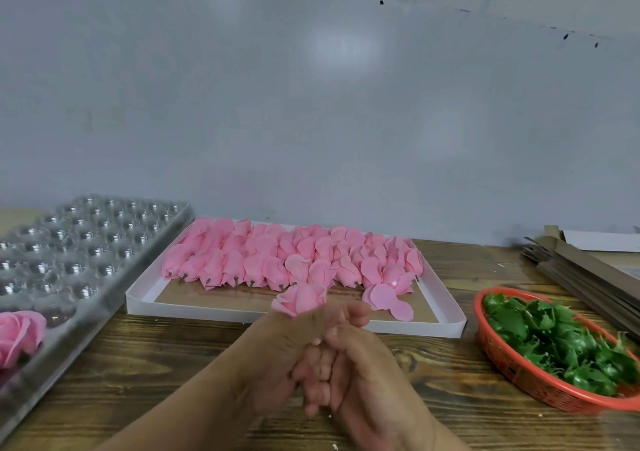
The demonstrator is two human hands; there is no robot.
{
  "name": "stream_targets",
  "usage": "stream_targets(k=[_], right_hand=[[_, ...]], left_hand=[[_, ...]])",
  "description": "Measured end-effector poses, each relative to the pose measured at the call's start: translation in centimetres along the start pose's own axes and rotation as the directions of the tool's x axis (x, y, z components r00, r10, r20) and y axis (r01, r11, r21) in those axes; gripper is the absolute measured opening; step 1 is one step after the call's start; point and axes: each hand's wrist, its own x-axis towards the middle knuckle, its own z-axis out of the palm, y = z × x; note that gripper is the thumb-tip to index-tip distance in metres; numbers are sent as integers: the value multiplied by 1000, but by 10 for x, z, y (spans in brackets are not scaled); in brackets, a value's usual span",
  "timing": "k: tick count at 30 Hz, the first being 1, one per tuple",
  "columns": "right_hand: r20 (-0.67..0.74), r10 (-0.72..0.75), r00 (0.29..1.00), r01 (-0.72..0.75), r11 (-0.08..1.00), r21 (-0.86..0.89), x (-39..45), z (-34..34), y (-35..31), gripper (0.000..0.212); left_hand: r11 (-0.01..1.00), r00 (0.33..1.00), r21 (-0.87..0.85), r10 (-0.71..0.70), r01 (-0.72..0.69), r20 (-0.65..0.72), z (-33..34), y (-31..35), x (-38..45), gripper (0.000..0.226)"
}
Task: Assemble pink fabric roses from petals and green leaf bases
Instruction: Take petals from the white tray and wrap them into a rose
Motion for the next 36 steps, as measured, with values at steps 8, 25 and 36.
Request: stream_targets(k=[8,25,36], right_hand=[[-125,-236,964,182,924,-336,0,-3,4,13],[-162,-253,954,174,905,-389,-4,1,-3,16],[-18,129,991,-126,911,-394,-6,-19,-31,16]], left_hand=[[992,970,-125,-3,-28,-243,7,-14,8,30],[986,964,-168,-58,15,-258,12,-13,6,33],[979,987,-176,-119,99,-108,-3,-13,9,73]])
